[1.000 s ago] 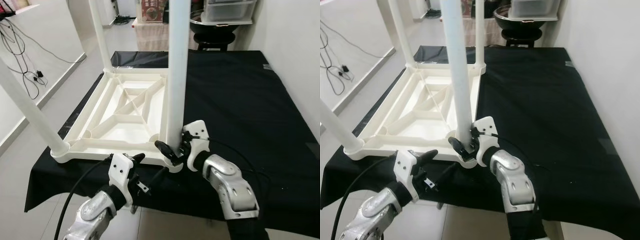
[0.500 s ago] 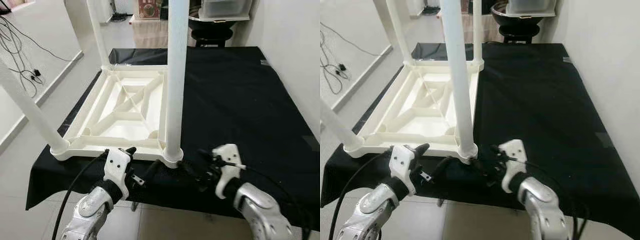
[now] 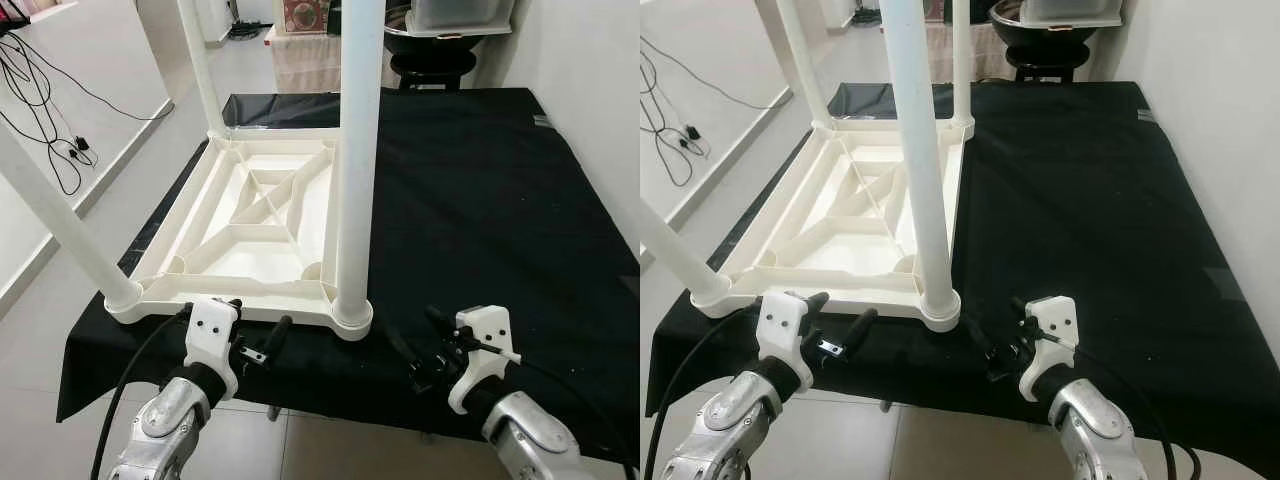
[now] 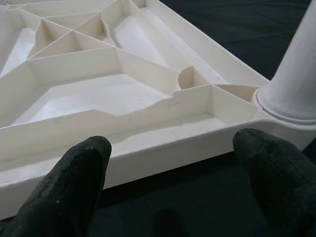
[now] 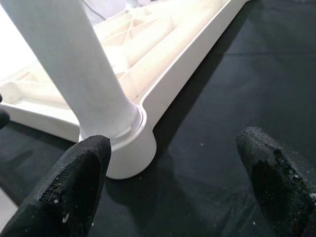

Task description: Building children table

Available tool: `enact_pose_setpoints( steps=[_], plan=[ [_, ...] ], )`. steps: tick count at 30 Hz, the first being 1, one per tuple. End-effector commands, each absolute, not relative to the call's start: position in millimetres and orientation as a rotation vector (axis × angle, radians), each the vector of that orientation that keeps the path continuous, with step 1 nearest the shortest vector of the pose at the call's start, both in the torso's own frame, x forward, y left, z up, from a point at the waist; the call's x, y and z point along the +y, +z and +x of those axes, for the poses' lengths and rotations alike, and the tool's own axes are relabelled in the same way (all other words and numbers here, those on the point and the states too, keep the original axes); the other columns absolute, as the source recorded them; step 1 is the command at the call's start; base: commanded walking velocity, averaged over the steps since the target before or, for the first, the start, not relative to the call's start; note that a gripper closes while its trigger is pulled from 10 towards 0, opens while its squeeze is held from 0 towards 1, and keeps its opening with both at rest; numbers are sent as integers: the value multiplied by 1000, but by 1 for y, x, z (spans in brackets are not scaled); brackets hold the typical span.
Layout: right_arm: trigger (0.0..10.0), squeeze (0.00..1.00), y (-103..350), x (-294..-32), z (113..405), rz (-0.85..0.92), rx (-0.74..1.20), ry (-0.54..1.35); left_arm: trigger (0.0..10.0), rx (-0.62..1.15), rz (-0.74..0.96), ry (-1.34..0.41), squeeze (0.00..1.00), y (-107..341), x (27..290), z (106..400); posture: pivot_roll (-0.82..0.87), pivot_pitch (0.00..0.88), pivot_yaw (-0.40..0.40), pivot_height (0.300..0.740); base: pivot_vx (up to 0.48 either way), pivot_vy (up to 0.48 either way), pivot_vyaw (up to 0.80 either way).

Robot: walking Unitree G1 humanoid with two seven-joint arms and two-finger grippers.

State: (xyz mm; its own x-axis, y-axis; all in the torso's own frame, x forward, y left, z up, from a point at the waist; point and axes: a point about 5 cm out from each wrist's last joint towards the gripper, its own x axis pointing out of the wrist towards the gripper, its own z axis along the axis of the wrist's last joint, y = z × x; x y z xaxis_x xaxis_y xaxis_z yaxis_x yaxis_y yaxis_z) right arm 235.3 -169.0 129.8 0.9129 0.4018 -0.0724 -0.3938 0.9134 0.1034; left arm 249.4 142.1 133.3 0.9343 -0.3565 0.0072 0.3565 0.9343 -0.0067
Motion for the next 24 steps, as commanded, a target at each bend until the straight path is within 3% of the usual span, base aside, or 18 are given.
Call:
enact_pose_setpoints(
  steps=[1, 16, 24],
  plan=[
    [10000, 0, 129, -167, 233, 103, 83, 404, 10000, 37, -1, -359, 0, 126, 145, 247, -43, 121, 73, 740, 0, 469, 0],
    [10000, 0, 124, -167, 233, 70, 95, 476, 10000, 36, 38, -384, 0, 125, 140, 250, -25, 104, 69, 740, 0, 460, 0],
    [10000, 0, 121, -172, 236, 34, 114, 438, 10000, 38, 35, -393, 0, 125, 140, 249, -29, 106, 62, 740, 0, 0, 0]
  ],
)
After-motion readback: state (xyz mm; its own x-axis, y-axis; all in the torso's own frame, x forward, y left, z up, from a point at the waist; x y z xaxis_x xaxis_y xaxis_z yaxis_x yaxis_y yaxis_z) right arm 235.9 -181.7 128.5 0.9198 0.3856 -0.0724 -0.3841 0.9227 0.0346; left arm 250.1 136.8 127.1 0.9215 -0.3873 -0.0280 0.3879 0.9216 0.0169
